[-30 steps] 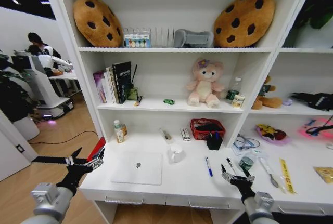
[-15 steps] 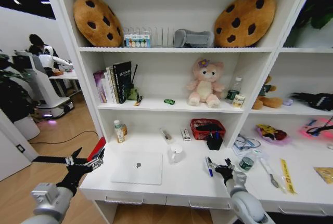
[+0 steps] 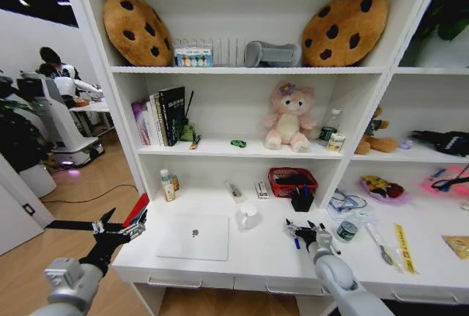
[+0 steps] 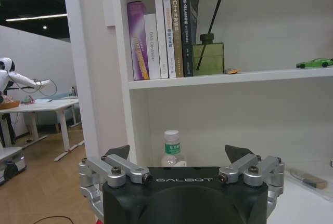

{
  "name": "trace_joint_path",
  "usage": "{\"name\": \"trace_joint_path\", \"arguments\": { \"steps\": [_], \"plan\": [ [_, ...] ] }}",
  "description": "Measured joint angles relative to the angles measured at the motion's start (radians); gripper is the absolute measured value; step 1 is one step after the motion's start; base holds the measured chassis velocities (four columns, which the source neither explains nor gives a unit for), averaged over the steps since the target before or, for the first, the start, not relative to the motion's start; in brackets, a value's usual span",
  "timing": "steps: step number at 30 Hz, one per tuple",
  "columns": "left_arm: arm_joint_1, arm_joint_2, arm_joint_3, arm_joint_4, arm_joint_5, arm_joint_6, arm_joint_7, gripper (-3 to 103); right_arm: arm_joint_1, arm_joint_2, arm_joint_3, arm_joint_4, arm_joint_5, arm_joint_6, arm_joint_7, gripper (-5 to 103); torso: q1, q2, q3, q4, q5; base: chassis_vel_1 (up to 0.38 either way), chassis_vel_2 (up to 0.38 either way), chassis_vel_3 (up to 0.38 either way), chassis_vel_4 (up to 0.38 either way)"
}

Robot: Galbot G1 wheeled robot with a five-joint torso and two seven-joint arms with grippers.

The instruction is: Organize the objects on the table.

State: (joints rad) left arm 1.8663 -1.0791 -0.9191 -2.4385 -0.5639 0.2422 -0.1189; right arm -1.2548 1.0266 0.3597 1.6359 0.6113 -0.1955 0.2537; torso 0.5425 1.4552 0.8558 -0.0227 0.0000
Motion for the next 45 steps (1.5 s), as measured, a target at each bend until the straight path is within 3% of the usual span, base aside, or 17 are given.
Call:
{"name": "trace_joint_path", "arguments": {
  "steps": [3,5,8,9,10,12,15,16,18,21,22,24,25,36,45],
  "plan": [
    [0.0,0.0,0.0,0.0,0.0,0.0,0.0,100,0.016,0.005,-0.024,-0.013,-0.004,-0.004,0.002,95,0.0,0.0,0.0,0.0001,0.0,0.0,0.0,0.0,0.0],
    [0.0,0.0,0.0,0.0,0.0,0.0,0.0,100,0.023,0.008,-0.027,-0.02,-0.009,-0.003,0.002,79,0.0,0.0,0.0,0.0,-0.0003,0.0,0.0,0.0,0.0],
    [0.0,0.0,0.0,0.0,0.0,0.0,0.0,100,0.021,0.008,-0.026,-0.021,-0.012,-0.003,0.001,74,0.0,0.0,0.0,0.0001,-0.0003,0.0,0.0,0.0,0.0],
    [0.0,0.0,0.0,0.0,0.0,0.0,0.0,100,0.016,0.007,-0.025,-0.02,-0.014,-0.002,0.001,63,0.0,0.0,0.0,0.0,-0.0003,0.0,0.0,0.0,0.0],
    [0.0,0.0,0.0,0.0,0.0,0.0,0.0,100,0.016,0.007,-0.025,-0.02,-0.014,-0.002,0.001,63,0.0,0.0,0.0,0.0,-0.0003,0.0,0.0,0.0,0.0],
    [0.0,0.0,0.0,0.0,0.0,0.0,0.0,100,0.003,0.006,-0.02,-0.011,-0.018,-0.001,0.0,52,0.0,0.0,0.0,0.0,-0.0003,0.0,0.0,0.0,0.0],
    [0.0,0.0,0.0,0.0,0.0,0.0,0.0,100,-0.007,0.006,-0.016,-0.003,-0.019,-0.001,0.0,52,0.0,0.0,0.0,0.0,-0.0002,0.0,0.0,0.0,0.0],
    [0.0,0.0,0.0,0.0,0.0,0.0,0.0,100,-0.016,0.007,-0.012,0.005,-0.02,-0.001,-0.001,41,0.0,0.0,0.0,-0.0001,-0.0002,0.0,0.0,0.0,0.0],
    [0.0,0.0,0.0,0.0,0.0,0.0,0.0,100,-0.023,0.007,-0.008,0.009,-0.021,0.0,-0.002,30,0.0,0.0,0.0,0.0,-0.0002,0.0,0.0,0.0,0.0],
    [0.0,0.0,0.0,0.0,0.0,0.0,0.0,100,-0.029,0.007,-0.005,0.017,-0.021,0.001,-0.003,30,0.0,0.0,0.0,0.0,0.0001,0.0,0.0,0.0,0.0],
    [0.0,0.0,0.0,0.0,0.0,0.0,0.0,100,-0.031,0.006,-0.002,0.023,-0.018,0.0,-0.003,19,0.0,0.0,0.0,-0.0001,0.0004,0.0,0.0,0.0,0.0],
    [0.0,0.0,0.0,0.0,0.0,0.0,0.0,100,-0.031,0.003,0.001,0.034,-0.01,0.001,-0.004,19,0.0,0.0,0.0,-0.0001,0.0006,0.0,0.0,0.0,0.0],
    [0.0,0.0,0.0,0.0,0.0,0.0,0.0,100,-0.028,-0.005,0.008,0.055,-0.001,0.007,-0.005,14,0.0,0.0,0.0,-0.0002,0.0006,0.0,0.0,0.0,0.0],
    [0.0,0.0,0.0,0.0,0.0,0.0,0.0,100,0.113,-0.109,0.071,0.091,0.026,0.075,-0.058,14,0.0,0.0,0.0,0.0,0.0,0.0,0.0,0.0,0.0],
    [0.0,0.0,0.0,0.0,0.0,0.0,0.0,100,0.219,-0.129,0.062,-0.001,0.037,0.083,-0.072,14,0.0,0.0,0.0,0.0,0.0,0.0,0.0,0.0,0.0]
  ]
}}
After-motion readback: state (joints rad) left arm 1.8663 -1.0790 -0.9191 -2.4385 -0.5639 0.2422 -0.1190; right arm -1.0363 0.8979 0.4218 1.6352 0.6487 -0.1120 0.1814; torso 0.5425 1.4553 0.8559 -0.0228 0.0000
